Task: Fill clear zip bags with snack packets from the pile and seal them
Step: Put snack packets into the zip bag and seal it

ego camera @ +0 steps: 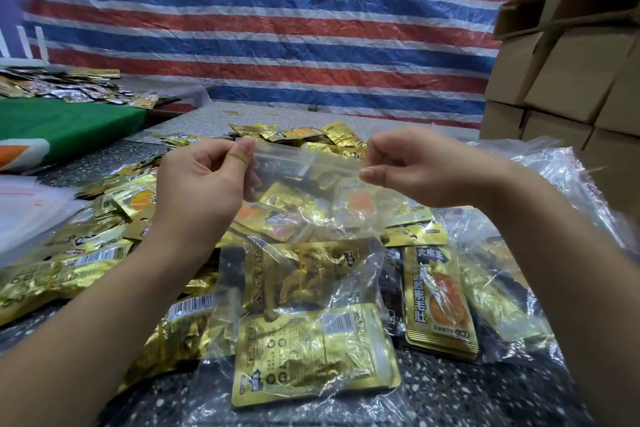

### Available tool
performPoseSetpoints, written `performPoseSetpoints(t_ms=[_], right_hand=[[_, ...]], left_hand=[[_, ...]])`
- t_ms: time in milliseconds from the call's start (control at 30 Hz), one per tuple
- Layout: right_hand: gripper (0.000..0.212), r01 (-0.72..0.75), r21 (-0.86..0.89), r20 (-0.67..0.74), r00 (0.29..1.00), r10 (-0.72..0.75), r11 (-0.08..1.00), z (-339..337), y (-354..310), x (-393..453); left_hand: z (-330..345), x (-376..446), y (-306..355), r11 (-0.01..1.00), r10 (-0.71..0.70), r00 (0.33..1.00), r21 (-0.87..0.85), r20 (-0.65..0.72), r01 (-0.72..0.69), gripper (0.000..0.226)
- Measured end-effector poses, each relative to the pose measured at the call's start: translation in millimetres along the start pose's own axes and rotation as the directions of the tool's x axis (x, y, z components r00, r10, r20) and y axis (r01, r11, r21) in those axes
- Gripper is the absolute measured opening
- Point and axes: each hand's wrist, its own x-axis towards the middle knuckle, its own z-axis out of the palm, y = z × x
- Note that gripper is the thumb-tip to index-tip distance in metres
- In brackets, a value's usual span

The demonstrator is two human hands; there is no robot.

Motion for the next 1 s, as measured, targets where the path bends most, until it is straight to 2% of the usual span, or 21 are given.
performPoseSetpoints(t_ms=[100, 200, 300, 400, 500, 533, 600, 633, 667, 700, 767, 800, 867, 933, 1000], right_hand=[[0.021, 0.017, 0.079, 0.037, 0.999, -0.02, 0.997, -2.3, -0.4, -1.8], [0.021, 0.024, 0.172, 0.016, 1.0, -0.027, 0.985, -6.6, 1.3, -4.2], [0.021, 0.032, 0.198, 0.017, 0.999, -0.036, 0.98, -6.6, 4.4, -3.5], [0.041, -0.01, 0.13, 0.126, 0.992, -0.006, 0.991, -6.6, 7.6, -2.7], [0.056, -0.065, 0.095, 0.231, 0.972, 0.042, 0.993, -0.4, 12.6, -1.2], [0.055, -0.082, 0.169, 0.234, 0.971, 0.041, 0.982, 3.6, 15.9, -0.7], [0.052, -0.132, 0.424, 0.24, 0.97, 0.029, 0.896, 12.8, 24.0, -2.2], [0.058, -0.159, 0.522, 0.269, 0.963, 0.015, 0.838, 17.2, 26.7, -4.1], [0.073, -0.189, 0.578, 0.321, 0.947, -0.008, 0.793, 20.4, 28.7, -5.1], [0.088, -0.221, 0.591, 0.39, 0.92, -0.035, 0.776, 24.2, 29.1, -4.9], [0.095, -0.264, 0.54, 0.528, 0.846, -0.078, 0.799, 32.4, 22.7, -3.4], [0.089, -0.269, 0.511, 0.577, 0.812, -0.093, 0.816, 36.4, 18.8, -1.8], [0.058, -0.243, 0.505, 0.593, 0.795, -0.128, 0.828, 43.0, 11.6, 0.5], [0.032, -0.228, 0.524, 0.553, 0.824, -0.124, 0.821, 48.9, 5.5, 2.1], [0.02, -0.195, 0.521, 0.504, 0.856, -0.114, 0.831, 55.4, 2.9, 3.9]], left_hand=[[-0.1, 0.6, -2.8, 0.999, -0.018, 1.0, -0.04, 0.004, 0.018, 0.036], [-0.5, 1.4, -4.8, 0.999, -0.004, 1.0, -0.053, 0.017, 0.005, 0.034], [0.1, 0.5, -7.3, 0.995, -0.026, 0.997, -0.095, 0.067, 0.033, 0.029], [4.8, -2.2, -7.6, 0.979, -0.084, 0.99, -0.177, 0.117, 0.104, 0.03], [8.1, -4.9, -5.0, 0.967, -0.083, 0.989, -0.231, 0.126, 0.11, 0.03], [8.2, -5.7, -3.6, 0.965, -0.07, 0.99, -0.245, 0.12, 0.098, 0.03], [8.3, -6.7, -0.1, 0.964, -0.06, 0.995, -0.255, 0.082, 0.079, 0.03], [8.3, -6.6, 1.5, 0.963, -0.069, 0.996, -0.256, 0.051, 0.08, 0.03], [8.3, -6.2, 2.9, 0.962, -0.082, 0.996, -0.26, 0.017, 0.084, 0.03], [8.2, -5.1, 3.9, 0.96, -0.094, 0.996, -0.265, -0.014, 0.087, 0.031], [8.1, -3.5, 5.3, 0.959, -0.102, 0.994, -0.27, -0.042, 0.087, 0.032], [8.0, -3.0, 5.8, 0.958, -0.103, 0.994, -0.272, -0.043, 0.088, 0.032], [7.2, -3.0, 5.8, 0.957, -0.115, 0.992, -0.273, -0.045, 0.099, 0.031], [5.9, -2.9, 5.3, 0.957, -0.138, 0.989, -0.265, -0.055, 0.119, 0.031], [4.0, -2.0, 4.6, 0.959, -0.158, 0.985, -0.251, -0.074, 0.135, 0.032]])
